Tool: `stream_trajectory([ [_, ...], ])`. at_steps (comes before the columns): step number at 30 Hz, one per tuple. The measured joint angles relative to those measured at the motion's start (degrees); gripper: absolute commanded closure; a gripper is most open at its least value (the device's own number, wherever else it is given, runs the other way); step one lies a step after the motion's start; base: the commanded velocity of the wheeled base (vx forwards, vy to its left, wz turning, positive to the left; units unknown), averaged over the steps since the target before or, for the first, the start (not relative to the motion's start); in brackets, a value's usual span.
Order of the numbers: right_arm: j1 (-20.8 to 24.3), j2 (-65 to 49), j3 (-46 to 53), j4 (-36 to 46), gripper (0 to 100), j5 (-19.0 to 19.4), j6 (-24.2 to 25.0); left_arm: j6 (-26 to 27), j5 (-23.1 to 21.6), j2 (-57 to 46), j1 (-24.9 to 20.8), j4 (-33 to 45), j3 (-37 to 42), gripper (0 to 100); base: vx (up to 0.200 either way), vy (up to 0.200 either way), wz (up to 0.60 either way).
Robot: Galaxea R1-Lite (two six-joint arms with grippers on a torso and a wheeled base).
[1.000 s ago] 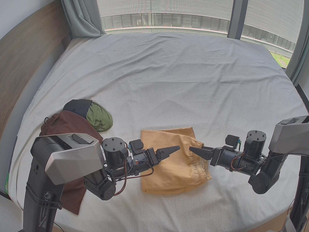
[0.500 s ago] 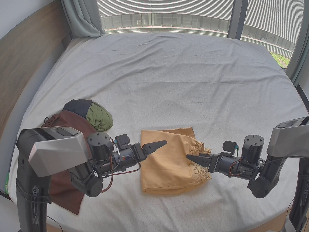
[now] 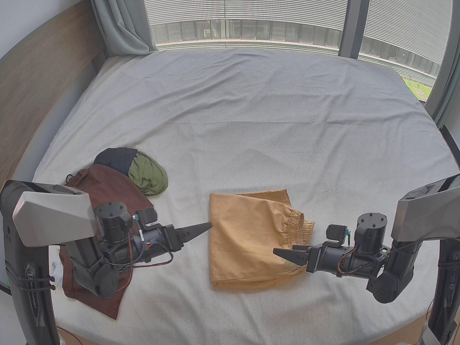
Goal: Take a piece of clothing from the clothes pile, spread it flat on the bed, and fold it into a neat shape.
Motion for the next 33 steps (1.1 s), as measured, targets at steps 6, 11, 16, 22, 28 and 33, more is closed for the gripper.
stream_trajectory([
  [6,0.04,2.32,0.27,0.00,0,-0.06,-0.29,3.89,-0.63,-2.32,4.90,-0.02,5.28,0,0.000,0.000,0.00],
  [11,-0.35,4.66,0.27,-0.09,0,-0.22,-1.96,5.51,-0.94,-4.77,6.34,-0.11,7.35,0,0.000,0.000,0.00],
  [16,-0.82,6.14,0.27,-0.17,0,-0.24,-3.30,12.06,-1.32,-6.07,6.73,-0.11,9.47,0,0.000,0.000,0.00],
  [22,-0.99,7.77,0.00,-0.28,0,-0.29,-3.66,20.13,-2.99,-6.75,7.35,-0.13,12.07,0,0.000,0.000,0.00],
  [28,-0.82,9.35,-0.22,-0.44,0,-0.35,-4.23,21.08,-3.34,-7.36,8.29,-0.13,13.14,0,0.000,0.000,0.00],
  [33,-0.71,10.03,-0.44,-0.45,0,-0.40,-4.35,21.14,-3.36,-7.61,8.37,-0.13,13.30,0,0.000,0.000,0.00],
])
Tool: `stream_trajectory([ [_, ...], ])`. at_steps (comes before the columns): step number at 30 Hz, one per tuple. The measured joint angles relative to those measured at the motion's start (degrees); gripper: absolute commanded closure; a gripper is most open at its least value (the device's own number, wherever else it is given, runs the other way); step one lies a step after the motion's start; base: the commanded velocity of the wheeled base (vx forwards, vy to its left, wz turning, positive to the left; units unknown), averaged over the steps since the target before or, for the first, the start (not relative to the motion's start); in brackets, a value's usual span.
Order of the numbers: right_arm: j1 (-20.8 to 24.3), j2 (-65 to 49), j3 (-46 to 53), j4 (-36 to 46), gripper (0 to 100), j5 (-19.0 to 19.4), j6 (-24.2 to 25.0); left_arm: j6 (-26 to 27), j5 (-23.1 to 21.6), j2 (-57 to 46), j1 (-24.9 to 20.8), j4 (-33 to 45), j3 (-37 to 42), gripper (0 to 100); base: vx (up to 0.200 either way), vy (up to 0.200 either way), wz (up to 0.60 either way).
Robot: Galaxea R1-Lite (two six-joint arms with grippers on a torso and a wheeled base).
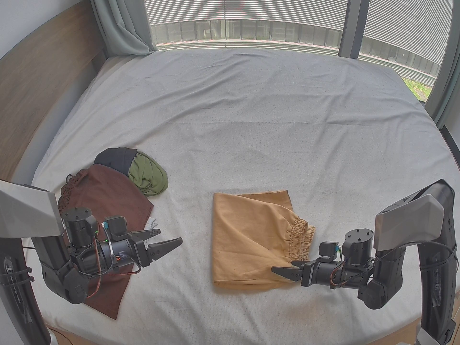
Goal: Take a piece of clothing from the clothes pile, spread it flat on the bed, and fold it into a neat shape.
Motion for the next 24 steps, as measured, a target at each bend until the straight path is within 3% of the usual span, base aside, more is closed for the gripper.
stream_trajectory([
  [6,-0.13,-0.09,0.46,0.09,0,1.04,-0.07,0.11,0.00,-0.15,-0.16,-0.02,0.43,0,0.000,0.000,0.00],
  [14,-0.96,-5.11,4.00,1.10,0,7.08,0.01,0.63,0.07,-0.99,-0.16,-0.05,0.84,0,0.000,0.000,0.00],
  [20,-2.23,-8.77,4.96,0.88,0,7.35,-0.13,5.53,0.10,-2.07,0.00,-0.05,1.24,0,0.000,0.000,0.00],
  [24,-3.04,-9.79,5.34,0.69,0,7.28,-0.45,12.15,-0.06,-2.47,0.15,-0.07,1.39,0,0.000,0.000,0.00],
])
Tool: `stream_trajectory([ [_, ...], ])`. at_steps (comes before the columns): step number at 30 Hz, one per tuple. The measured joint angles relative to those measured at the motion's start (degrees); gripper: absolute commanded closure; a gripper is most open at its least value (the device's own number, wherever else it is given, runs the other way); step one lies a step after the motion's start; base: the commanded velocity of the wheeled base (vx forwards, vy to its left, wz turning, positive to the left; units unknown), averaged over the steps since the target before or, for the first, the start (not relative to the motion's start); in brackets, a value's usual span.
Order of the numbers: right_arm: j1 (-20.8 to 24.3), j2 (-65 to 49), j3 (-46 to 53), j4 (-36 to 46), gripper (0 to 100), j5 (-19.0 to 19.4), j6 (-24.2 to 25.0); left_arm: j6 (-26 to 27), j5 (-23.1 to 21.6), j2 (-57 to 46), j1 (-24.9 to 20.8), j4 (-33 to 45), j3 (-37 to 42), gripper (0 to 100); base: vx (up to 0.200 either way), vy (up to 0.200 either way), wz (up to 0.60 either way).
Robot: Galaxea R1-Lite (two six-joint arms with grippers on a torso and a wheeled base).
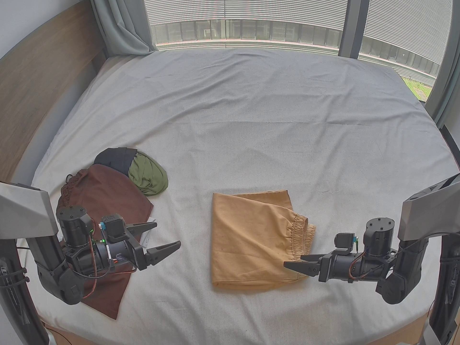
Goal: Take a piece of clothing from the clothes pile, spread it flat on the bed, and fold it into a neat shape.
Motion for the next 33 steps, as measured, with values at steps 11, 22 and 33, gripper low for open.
stream_trajectory([
  [11,-3.25,0.67,0.56,-0.09,0,-0.06,-2.90,11.75,-2.83,0.40,2.06,0.02,-0.26,0,0.000,0.000,0.00],
  [22,-6.42,4.77,0.17,-0.17,0,-0.06,-6.19,11.73,-2.85,0.60,2.23,0.02,0.11,0,0.000,0.000,0.00],
  [33,-6.31,8.72,-0.77,-0.22,0,-0.79,-6.61,11.70,-2.88,0.60,2.01,0.02,0.27,0,0.000,0.000,0.00],
])
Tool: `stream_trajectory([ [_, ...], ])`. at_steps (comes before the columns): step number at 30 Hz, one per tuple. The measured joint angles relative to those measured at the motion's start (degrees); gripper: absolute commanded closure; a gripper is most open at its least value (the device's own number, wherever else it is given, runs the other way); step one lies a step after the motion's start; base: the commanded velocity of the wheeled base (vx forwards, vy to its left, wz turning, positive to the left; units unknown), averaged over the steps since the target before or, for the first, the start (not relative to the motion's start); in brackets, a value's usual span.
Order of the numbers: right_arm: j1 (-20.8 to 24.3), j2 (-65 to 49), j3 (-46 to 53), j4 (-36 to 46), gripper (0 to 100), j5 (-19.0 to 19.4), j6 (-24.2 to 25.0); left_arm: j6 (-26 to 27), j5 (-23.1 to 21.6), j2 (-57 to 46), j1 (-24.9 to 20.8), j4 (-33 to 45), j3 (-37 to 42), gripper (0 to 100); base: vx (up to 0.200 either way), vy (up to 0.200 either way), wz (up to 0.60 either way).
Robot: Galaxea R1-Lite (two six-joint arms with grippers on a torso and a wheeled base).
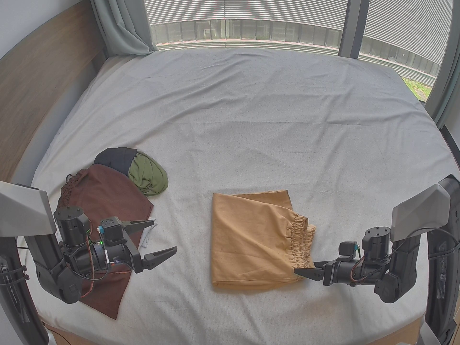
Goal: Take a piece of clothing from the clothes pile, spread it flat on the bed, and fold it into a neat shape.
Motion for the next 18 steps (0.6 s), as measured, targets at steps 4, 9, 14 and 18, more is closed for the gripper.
stream_trajectory([
  [4,1.11,1.88,-1.84,-0.13,0,-2.83,0.09,0.00,0.00,0.04,-0.11,0.00,0.00,0,0.000,0.000,0.00],
  [9,2.71,3.74,-4.50,-0.39,0,-4.41,0.90,-0.09,0.02,0.09,-0.17,0.00,0.00,0,0.000,0.000,0.00],
  [14,4.24,4.62,-5.86,-0.46,0,-4.58,1.82,-0.39,0.02,0.11,-0.28,0.00,-0.33,0,0.000,0.000,0.00],
  [18,5.35,4.82,-6.39,-0.46,0,-4.72,4.08,-0.61,0.05,0.02,-0.26,0.00,-0.44,0,0.000,0.000,0.00],
])
